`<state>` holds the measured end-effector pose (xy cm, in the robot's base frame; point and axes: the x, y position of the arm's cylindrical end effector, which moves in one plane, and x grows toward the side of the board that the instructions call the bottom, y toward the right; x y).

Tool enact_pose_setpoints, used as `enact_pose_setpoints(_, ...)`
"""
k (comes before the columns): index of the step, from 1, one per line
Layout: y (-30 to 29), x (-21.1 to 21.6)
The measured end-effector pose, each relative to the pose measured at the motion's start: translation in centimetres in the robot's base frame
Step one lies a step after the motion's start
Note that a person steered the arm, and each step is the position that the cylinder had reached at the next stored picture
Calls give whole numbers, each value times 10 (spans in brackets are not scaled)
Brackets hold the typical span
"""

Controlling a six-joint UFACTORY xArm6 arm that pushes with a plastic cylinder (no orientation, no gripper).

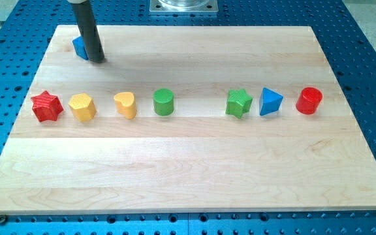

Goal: Move the triangle to the top center of the board

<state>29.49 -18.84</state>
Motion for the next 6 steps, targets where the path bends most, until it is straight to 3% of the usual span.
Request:
enact_pose_setpoints(2,-28,-29)
enact_pose_setpoints(3,-6,21)
enact_pose_setpoints(4,65,41)
enact_pose_setpoints(6,277,41)
